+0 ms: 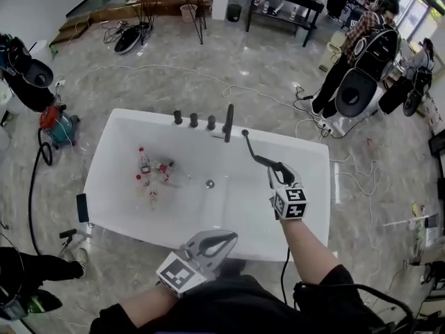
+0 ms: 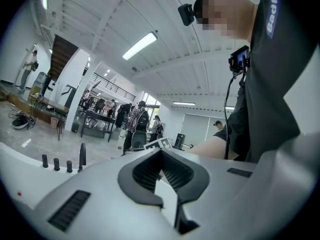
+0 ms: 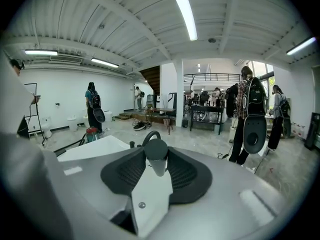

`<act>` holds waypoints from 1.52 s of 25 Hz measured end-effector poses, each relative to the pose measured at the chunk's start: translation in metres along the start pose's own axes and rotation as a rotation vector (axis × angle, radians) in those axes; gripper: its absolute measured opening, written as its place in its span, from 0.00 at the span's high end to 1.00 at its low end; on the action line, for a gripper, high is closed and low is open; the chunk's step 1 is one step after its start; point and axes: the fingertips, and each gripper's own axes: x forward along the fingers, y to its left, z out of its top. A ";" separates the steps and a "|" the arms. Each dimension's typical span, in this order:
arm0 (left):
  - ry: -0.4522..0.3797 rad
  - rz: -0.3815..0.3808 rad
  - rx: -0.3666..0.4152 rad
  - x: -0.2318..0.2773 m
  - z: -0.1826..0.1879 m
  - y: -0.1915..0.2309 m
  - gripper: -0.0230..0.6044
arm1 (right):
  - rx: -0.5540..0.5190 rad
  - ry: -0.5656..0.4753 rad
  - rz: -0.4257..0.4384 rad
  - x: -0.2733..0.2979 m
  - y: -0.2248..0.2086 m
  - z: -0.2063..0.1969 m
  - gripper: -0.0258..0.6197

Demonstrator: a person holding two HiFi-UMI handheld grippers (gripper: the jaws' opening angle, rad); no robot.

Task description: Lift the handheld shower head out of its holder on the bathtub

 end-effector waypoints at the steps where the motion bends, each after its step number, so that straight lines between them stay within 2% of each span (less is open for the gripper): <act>1: 0.001 -0.006 0.005 0.000 0.002 -0.003 0.96 | 0.005 -0.004 0.000 -0.011 0.003 0.000 0.76; 13: 0.011 -0.062 0.026 0.018 0.007 -0.035 0.96 | 0.010 -0.051 0.050 -0.120 0.040 0.009 0.76; 22: 0.026 -0.088 0.050 0.032 0.005 -0.056 0.96 | -0.042 -0.082 0.116 -0.188 0.075 0.023 0.76; 29: 0.048 -0.104 0.058 0.039 0.000 -0.066 0.96 | -0.115 -0.109 0.150 -0.224 0.092 0.036 0.76; 38: 0.069 -0.104 0.069 0.039 0.002 -0.074 0.96 | -0.079 -0.149 0.172 -0.263 0.105 0.052 0.76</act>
